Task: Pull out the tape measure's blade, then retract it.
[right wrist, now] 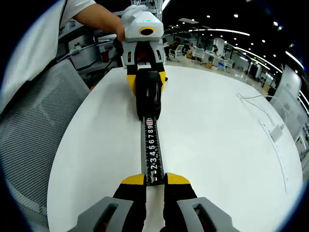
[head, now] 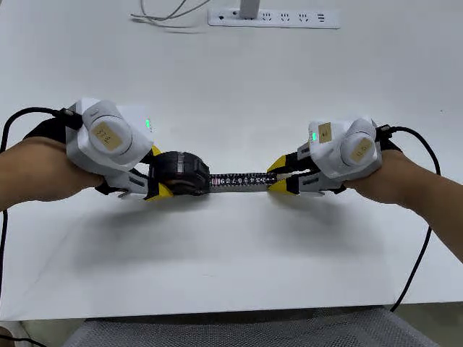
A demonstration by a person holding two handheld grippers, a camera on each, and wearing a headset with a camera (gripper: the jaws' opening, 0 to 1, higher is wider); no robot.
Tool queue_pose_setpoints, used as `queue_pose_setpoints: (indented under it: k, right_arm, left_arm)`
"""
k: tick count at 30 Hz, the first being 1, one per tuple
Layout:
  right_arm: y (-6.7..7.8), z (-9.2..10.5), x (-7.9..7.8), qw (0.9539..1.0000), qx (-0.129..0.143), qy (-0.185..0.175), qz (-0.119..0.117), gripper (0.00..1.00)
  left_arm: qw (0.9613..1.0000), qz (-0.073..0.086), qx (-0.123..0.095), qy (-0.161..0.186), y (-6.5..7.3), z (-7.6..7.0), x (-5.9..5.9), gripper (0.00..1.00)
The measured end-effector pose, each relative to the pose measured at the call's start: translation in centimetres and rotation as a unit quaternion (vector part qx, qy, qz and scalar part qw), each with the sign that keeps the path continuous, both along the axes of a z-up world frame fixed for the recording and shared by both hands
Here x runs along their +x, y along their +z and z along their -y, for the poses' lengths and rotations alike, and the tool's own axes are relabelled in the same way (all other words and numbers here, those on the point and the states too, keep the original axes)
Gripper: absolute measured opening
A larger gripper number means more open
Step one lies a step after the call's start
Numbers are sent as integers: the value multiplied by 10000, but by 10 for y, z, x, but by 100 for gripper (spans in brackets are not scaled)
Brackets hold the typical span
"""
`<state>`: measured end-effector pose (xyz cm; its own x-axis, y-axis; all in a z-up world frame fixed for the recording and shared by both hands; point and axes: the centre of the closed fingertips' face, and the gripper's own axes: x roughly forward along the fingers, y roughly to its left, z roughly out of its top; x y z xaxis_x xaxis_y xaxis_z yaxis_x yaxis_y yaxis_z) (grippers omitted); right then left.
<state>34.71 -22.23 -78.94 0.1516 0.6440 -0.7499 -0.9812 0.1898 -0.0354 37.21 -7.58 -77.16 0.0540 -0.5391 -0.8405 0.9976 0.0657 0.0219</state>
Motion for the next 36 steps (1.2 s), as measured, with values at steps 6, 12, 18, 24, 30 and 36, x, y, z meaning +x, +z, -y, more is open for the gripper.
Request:
queue_pose_setpoints:
  k: [6, 12, 18, 24, 30, 36]
  right_arm:
    - [0, 6, -1, 10000, -36, -28, -3, 9]
    - [1, 11, -2, 10000, -66, -42, 0, 9]
    - [3, 16, -3, 9999, -94, -57, -1, 9]
    - [4, 20, -3, 9999, -126, -68, 2, 9]
    - [3, 25, -5, 9998, -177, -47, 31, 9]
    - [3, 31, -6, 9997, -226, -66, 22, 9]
  left_arm:
    - [10000, -2, 9, -7, 0, 0, 0, 27]
    - [10000, 1, 19, -21, 0, 0, 0, 27]
    - [10000, 5, 18, -17, 0, 0, 0, 27]
    - [10000, -2, 18, -20, 0, 0, -1, 27]
    - [10000, 3, 27, -20, 1, 0, -1, 27]
    - [10000, 1, 20, -18, 1, 0, -2, 27]
